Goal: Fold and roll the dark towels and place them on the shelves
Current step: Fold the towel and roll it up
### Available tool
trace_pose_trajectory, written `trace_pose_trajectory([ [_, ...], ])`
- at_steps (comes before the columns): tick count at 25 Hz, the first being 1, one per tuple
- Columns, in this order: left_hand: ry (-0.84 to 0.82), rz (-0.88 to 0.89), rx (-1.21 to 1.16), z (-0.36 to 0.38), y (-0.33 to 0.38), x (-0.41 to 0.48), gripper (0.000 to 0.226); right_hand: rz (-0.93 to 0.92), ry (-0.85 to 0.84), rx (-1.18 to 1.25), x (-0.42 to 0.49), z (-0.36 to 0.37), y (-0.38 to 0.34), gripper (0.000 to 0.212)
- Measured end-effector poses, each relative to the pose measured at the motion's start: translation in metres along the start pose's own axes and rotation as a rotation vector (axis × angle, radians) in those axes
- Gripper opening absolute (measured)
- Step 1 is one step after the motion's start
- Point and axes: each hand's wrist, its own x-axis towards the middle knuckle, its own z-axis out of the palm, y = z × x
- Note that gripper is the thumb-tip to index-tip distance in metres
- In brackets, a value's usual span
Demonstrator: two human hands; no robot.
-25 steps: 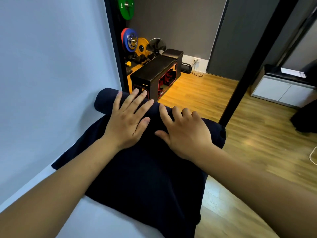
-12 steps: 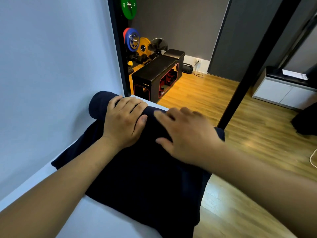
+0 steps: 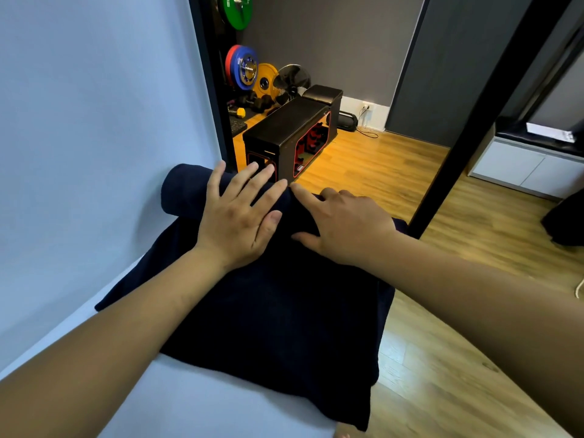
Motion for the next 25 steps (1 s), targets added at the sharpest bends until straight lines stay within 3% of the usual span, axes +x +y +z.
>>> trace_pose_trajectory([
  [5,0.035,0.015,-0.075,-0.013,-0.008,-0.016,0.052,0.018,0.156,-0.154,-0.028,0.009,-0.031,0.083],
  [10,0.117,-0.038,-0.144,-0.024,-0.012,-0.036,0.056,0.049,0.245,-0.011,-0.072,0.023,-0.081,0.086],
  [16,0.156,-0.058,-0.130,-0.027,-0.011,-0.042,0.052,0.015,0.083,0.142,-0.062,-0.027,-0.055,0.090],
  [21,0.153,-0.058,-0.116,-0.022,-0.009,-0.034,0.051,-0.003,-0.222,0.160,-0.022,-0.033,-0.022,0.100],
  [25,0.155,-0.032,-0.134,-0.008,-0.015,-0.019,0.048,0.015,-0.114,0.086,-0.014,-0.014,-0.019,0.088],
])
